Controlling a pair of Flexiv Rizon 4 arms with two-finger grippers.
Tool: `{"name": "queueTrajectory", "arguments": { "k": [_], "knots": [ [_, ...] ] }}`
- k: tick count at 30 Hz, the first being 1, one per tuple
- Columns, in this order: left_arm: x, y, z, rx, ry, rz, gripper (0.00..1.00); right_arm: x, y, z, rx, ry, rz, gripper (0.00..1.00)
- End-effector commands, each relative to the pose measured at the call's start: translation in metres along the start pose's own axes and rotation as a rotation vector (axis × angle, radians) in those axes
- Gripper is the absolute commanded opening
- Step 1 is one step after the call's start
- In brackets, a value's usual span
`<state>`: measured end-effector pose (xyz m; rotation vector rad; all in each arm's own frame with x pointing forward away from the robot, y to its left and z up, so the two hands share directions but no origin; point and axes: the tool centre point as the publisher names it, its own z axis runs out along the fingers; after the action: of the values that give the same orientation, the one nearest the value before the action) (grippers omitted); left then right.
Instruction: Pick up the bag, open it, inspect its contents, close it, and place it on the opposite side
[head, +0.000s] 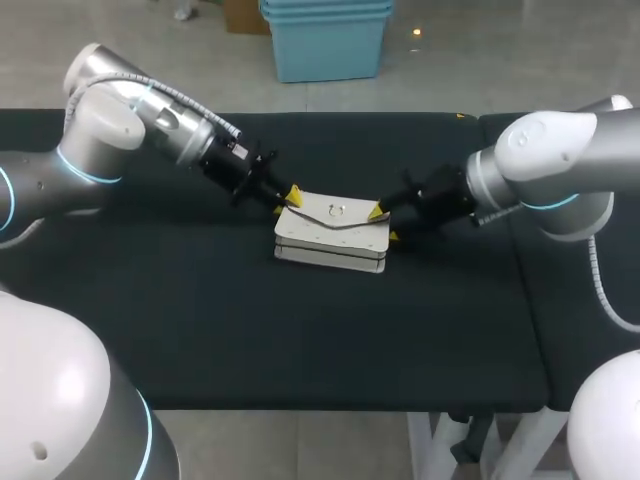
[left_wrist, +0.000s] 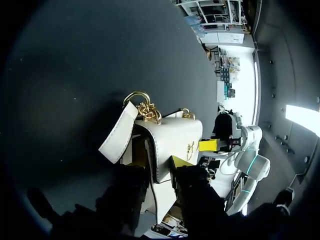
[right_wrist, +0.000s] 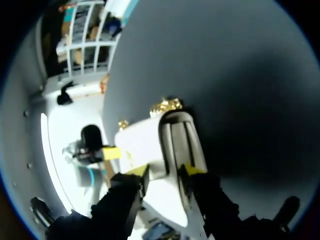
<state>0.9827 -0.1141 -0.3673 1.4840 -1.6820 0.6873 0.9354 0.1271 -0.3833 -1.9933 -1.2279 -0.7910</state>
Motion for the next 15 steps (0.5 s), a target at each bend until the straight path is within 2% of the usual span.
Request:
{"name": "queueTrajectory", "arguments": {
  "k": [1,11,12,13,14,15],
  "knots": [
    [-0.001,-0.004,0.004,-0.003,-0.005,-0.001,0.00,0.000,0.003,0.004,-0.004,-0.002,0.002,0.00],
    [0.004,0.000,0.002,-0.002,-0.024,0.010,0.01,0.001,0.002,-0.005,-0.025,-0.001,-0.009,0.00],
    [0.005,0.001,0.001,-0.001,-0.025,0.009,0.46,0.002,0.001,-0.006,-0.025,-0.004,-0.015,0.03],
    [0.007,0.003,-0.001,0.001,-0.026,0.010,0.83,0.002,0.001,-0.007,-0.030,-0.005,-0.019,0.35],
    [0.009,0.005,-0.004,0.008,-0.030,0.014,0.96,0.002,0.000,-0.009,-0.034,-0.009,-0.023,0.64],
    [0.011,0.008,-0.007,0.014,-0.034,0.016,1.00,0.003,0.000,-0.011,-0.038,-0.012,-0.026,0.98]
  ]
}}
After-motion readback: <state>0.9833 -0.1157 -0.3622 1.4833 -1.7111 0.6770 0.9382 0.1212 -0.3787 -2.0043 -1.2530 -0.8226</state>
